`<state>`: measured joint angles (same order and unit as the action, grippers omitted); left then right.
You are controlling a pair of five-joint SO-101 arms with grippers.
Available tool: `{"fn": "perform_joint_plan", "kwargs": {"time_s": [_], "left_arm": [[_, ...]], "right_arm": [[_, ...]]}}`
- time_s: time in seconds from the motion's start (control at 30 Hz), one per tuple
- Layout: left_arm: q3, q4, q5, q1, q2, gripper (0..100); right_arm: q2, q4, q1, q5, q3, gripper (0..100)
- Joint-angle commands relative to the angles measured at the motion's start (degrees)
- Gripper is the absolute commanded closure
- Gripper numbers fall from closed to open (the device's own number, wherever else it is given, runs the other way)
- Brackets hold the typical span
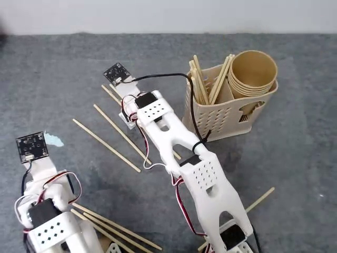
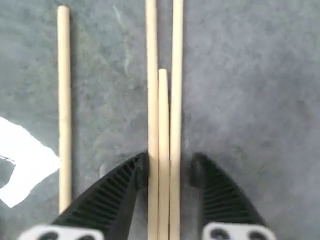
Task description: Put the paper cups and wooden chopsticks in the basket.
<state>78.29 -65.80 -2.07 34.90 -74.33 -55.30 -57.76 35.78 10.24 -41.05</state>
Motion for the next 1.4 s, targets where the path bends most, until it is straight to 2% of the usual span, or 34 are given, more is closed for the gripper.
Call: {"fn": "perform_joint_plan", "kwargs": {"time_s": [0.0,0.33,0.6,0.83,0.97,1.37], "left_arm": [[-0.5,1.1,0.3,-0.2,-0.7,99],[-0.1,1.1,0.3,-0.2,-0.7,99],[0.0,1.1,0.3,-0.2,-0.7,99],[0.0,1.1,0.3,-0.2,-0.7,99],[0.0,1.1,0.3,-0.2,-0.7,99],[0.0,1.1,0.3,-0.2,-0.7,99]], "right_arm": [[-0.4,-0.7,0.8,2.5,-1.4,97.8],[-0.3,-9.4,0.8,2.6,-5.7,99.1],[-0.4,-27.3,0.9,2.3,-24.5,99.1],[-0.9,-44.9,3.1,0.6,-47.5,99.1],[-0.4,-45.3,3.2,0.7,-55.2,99.1],[13.0,-45.4,3.1,0.4,-54.9,99.1]]}}
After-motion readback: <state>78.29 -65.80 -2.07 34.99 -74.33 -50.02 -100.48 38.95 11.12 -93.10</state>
